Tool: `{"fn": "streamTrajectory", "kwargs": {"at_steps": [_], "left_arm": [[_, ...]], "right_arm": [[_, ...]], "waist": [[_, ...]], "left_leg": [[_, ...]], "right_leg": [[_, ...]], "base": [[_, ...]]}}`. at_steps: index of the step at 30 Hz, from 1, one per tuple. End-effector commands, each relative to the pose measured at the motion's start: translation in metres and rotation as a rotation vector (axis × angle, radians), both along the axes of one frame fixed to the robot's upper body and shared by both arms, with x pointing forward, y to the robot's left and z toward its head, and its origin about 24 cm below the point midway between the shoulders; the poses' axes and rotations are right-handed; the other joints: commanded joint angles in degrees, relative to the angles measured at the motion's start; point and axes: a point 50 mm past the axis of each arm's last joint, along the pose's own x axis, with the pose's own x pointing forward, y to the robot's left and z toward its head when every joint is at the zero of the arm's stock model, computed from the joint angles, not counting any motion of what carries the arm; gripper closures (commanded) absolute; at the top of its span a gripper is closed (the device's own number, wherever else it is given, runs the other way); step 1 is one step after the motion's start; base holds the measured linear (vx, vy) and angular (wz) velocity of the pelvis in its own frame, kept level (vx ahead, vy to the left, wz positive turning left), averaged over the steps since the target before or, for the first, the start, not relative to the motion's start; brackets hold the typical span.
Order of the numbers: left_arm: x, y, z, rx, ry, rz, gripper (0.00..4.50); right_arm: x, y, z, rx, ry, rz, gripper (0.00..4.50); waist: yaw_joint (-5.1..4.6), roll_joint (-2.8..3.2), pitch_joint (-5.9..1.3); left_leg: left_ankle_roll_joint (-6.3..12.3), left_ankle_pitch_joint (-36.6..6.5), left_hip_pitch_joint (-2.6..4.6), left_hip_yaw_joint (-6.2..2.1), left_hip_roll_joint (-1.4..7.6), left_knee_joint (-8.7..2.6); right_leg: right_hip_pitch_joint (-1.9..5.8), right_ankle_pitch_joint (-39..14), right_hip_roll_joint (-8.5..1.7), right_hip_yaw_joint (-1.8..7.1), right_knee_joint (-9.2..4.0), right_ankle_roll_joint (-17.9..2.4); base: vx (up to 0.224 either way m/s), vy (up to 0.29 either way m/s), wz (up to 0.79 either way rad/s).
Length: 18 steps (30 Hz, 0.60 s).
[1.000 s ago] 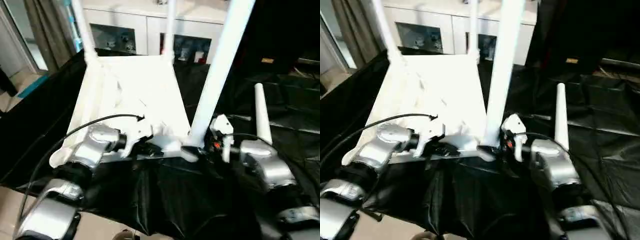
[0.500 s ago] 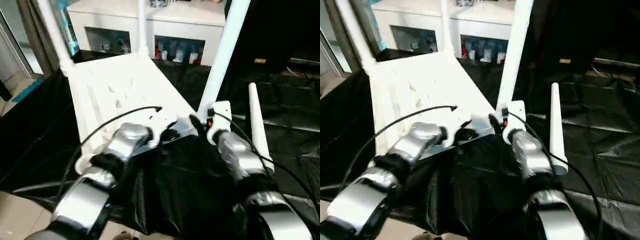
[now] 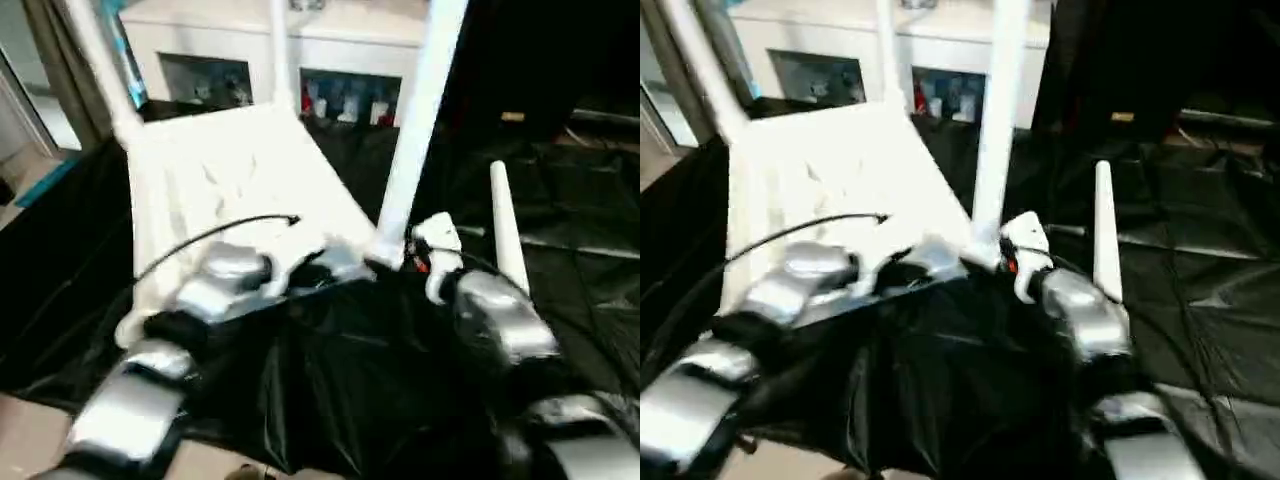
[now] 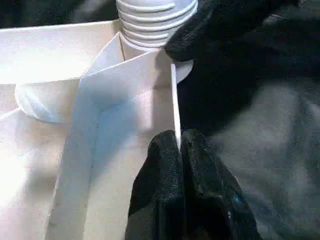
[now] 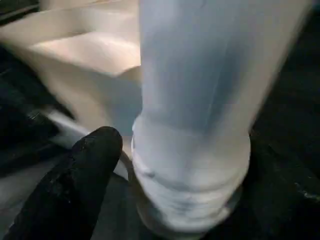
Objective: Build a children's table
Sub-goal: Rotate leg to tighten
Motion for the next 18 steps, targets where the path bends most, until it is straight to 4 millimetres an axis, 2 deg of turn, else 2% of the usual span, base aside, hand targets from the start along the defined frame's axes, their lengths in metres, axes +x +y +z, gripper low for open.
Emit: {"fn": "streamTrajectory", "kwargs": {"at_steps": [1,3,7,11,13,16,18], "left_arm": [[-0.006,-0.010,0.008,-0.054,-0.010,-0.125,4.50],[-0.008,-0.004,0.009,-0.047,0.002,-0.146,4.50],[-0.011,0.004,0.010,-0.032,0.022,-0.172,4.50],[-0.010,0.006,0.011,-0.036,0.019,-0.163,4.50],[-0.010,0.006,0.011,-0.041,0.020,-0.158,4.50],[-0.010,0.006,0.012,-0.045,0.021,-0.156,4.50],[-0.009,0.005,0.011,-0.050,0.016,-0.146,4.50]], "right_arm": [[-0.003,0.005,0.006,0.025,0.009,0.090,0.62],[-0.004,0.000,0.010,0.032,0.020,0.129,0.62],[-0.009,-0.003,0.012,0.013,0.029,0.210,0.62],[-0.010,-0.004,0.011,0.010,0.046,0.227,0.98],[-0.010,-0.002,0.011,0.017,0.053,0.234,1.28],[-0.011,0.000,0.010,0.026,0.061,0.242,1.35],[-0.014,0.001,0.008,0.034,0.077,0.256,1.56]], "waist": [[0.32,-0.18,-4.03],[0.71,-0.07,-4.02],[1.09,-0.20,-4.01],[1.19,-0.49,-4.02],[1.20,-0.47,-4.04],[1.26,-0.43,-4.08],[1.31,-0.45,-4.05]], "left_leg": [[5.25,-9.74,0.87,-1.66,4.12,-3.59],[4.73,-10.33,1.02,-1.64,4.21,-3.66],[3.59,-11.00,1.04,-1.72,4.28,-3.80],[3.50,-10.14,0.90,-1.70,4.06,-3.68],[3.60,-9.76,0.88,-1.70,4.07,-3.67],[3.81,-9.32,0.83,-1.70,4.05,-3.61],[3.74,-9.46,0.87,-1.71,4.08,-3.64]], "right_leg": [[3.07,-8.28,-5.29,3.56,-4.08,-13.50],[2.95,-9.14,-5.36,3.63,-4.11,-13.70],[2.98,-10.33,-5.42,3.67,-4.08,-13.03],[3.03,-11.00,-5.50,3.65,-4.13,-12.66],[2.98,-10.83,-5.42,3.62,-4.12,-12.53],[3.00,-10.34,-5.43,3.59,-4.07,-12.56],[2.99,-10.75,-5.42,3.60,-4.13,-12.34]], "base": [[0.000,0.000,0.00],[0.000,0.000,0.00],[0.000,0.000,0.00],[0.000,0.000,0.00],[0.000,0.000,0.00],[0.000,0.000,0.00],[0.000,0.000,0.00]]}}
